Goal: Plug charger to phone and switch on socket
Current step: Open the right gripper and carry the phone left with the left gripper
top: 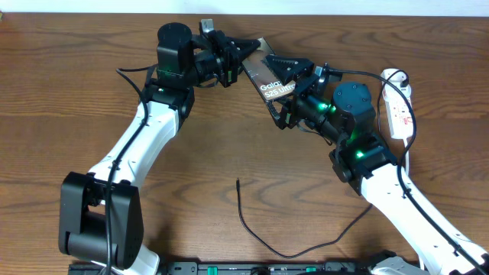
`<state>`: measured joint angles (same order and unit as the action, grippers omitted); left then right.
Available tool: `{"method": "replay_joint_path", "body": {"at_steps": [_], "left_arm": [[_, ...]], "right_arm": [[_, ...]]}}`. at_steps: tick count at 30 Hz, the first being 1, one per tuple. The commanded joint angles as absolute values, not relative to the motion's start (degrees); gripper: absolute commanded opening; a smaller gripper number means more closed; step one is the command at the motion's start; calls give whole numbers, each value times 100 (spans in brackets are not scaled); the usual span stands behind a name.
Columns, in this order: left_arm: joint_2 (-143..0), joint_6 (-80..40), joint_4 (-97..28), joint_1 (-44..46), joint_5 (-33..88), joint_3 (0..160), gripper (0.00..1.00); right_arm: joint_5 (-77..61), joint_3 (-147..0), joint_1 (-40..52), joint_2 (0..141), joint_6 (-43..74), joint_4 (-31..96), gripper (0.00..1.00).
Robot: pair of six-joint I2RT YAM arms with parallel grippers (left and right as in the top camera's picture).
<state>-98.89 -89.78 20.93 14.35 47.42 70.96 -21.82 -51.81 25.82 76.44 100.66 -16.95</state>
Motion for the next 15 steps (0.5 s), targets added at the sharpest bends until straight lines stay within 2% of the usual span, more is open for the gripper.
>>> {"method": "replay_joint_path", "body": {"at_steps": [1, 11, 15], "left_arm": [[-9773, -8962, 2161, 1262, 4792, 7179, 7], [-9773, -7797, 2154, -554, 5776, 7177, 8], [-9773, -7157, 2154, -1286, 6619, 7175, 7]], "right_arm": [[-2134, -5304, 2705, 7605, 10018, -1688, 99], [-2416, -5304, 2661, 7605, 8726, -1688, 99], [-2565, -5304, 2672, 7605, 7166, -1684, 99]]}}
